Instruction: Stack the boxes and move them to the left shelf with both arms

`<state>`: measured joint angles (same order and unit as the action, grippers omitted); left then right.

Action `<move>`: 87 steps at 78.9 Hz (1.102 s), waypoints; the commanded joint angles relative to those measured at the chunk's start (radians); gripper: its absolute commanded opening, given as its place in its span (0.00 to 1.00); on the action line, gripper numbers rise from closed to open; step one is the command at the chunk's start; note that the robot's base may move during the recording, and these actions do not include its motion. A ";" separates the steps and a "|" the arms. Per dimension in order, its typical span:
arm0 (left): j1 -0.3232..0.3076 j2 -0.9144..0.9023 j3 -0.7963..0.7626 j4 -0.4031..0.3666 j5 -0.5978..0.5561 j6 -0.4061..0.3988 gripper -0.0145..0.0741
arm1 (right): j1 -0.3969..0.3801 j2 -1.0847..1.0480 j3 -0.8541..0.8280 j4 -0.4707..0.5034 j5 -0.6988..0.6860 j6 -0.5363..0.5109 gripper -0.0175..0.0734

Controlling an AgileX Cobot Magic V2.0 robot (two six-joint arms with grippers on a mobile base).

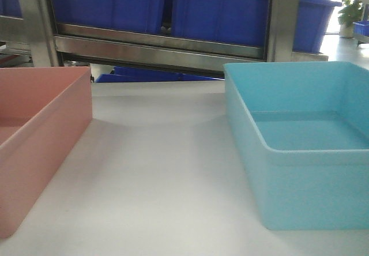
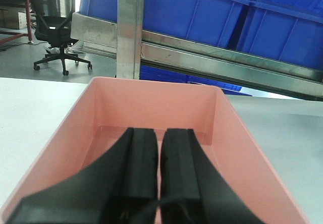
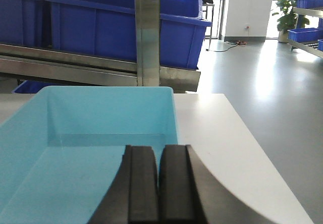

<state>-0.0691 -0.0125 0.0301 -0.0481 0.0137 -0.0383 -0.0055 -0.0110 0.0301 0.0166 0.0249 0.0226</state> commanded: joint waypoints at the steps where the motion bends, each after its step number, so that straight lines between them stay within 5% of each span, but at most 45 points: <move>1: 0.001 -0.017 -0.005 -0.008 -0.095 0.000 0.17 | -0.005 -0.019 -0.024 0.001 -0.090 -0.003 0.25; 35: 0.001 -0.017 -0.005 -0.008 -0.095 0.000 0.17 | -0.005 -0.019 -0.024 0.001 -0.090 -0.003 0.25; 43: 0.001 -0.010 -0.031 -0.071 -0.088 0.000 0.17 | -0.005 -0.019 -0.024 0.001 -0.090 -0.003 0.25; 55: 0.001 0.041 -0.158 -0.119 0.136 0.000 0.17 | -0.005 -0.019 -0.024 0.001 -0.090 -0.003 0.25; 72: 0.001 0.217 -0.360 0.012 0.304 0.000 0.17 | -0.005 -0.019 -0.024 0.001 -0.090 -0.003 0.25; 87: 0.000 0.416 -0.504 0.009 0.456 0.000 0.17 | -0.005 -0.019 -0.024 0.001 -0.090 -0.003 0.25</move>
<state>-0.0691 0.3258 -0.3938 -0.0443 0.4834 -0.0383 -0.0055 -0.0110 0.0301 0.0166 0.0249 0.0226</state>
